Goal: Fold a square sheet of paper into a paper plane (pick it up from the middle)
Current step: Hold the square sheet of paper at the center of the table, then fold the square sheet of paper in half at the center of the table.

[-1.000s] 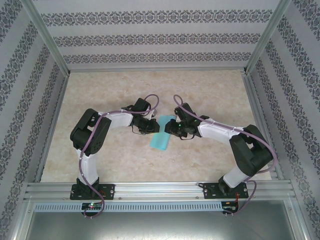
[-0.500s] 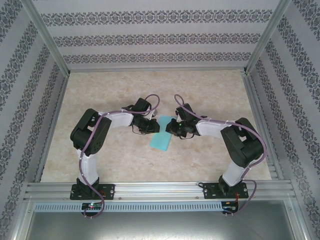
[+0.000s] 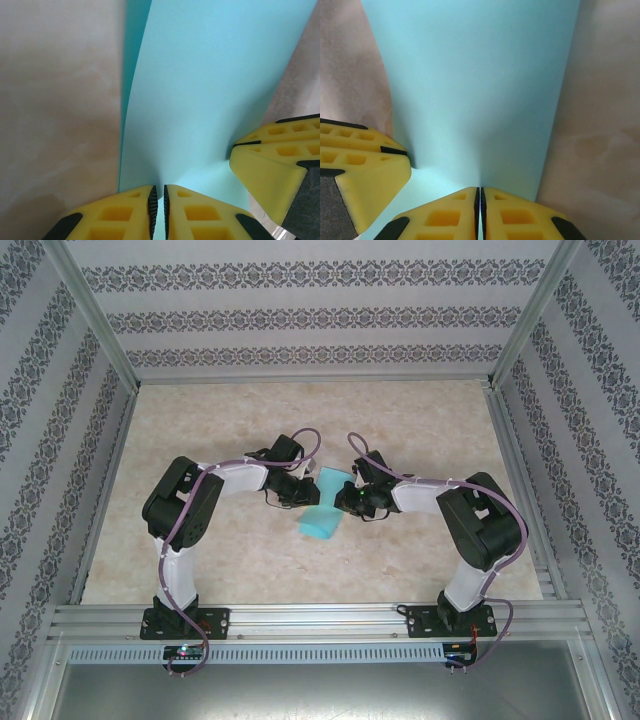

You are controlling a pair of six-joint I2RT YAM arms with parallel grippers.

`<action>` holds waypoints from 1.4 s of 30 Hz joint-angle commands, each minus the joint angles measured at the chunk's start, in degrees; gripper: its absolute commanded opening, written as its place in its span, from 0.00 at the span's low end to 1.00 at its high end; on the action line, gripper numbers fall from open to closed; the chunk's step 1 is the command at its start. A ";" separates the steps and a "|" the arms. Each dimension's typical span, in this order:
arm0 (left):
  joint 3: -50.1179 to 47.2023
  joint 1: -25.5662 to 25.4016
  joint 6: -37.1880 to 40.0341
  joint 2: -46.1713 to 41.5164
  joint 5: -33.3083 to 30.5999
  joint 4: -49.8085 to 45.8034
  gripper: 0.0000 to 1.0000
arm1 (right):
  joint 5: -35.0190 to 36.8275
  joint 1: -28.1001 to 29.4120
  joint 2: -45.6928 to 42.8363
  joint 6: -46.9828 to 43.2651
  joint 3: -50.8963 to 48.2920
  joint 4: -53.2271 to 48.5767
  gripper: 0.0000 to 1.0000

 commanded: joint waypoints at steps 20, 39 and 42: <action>-0.27 -1.25 2.54 4.85 -7.58 -6.68 0.18 | 0.93 -2.19 4.98 -4.45 5.18 -3.72 0.10; 0.41 -1.37 4.93 4.69 -9.22 -9.23 0.19 | 6.23 -6.91 1.06 -4.63 3.18 -2.56 0.12; 0.41 -1.38 4.92 4.59 -8.99 -9.23 0.19 | 5.61 -6.10 -1.33 -5.02 3.87 -3.49 0.12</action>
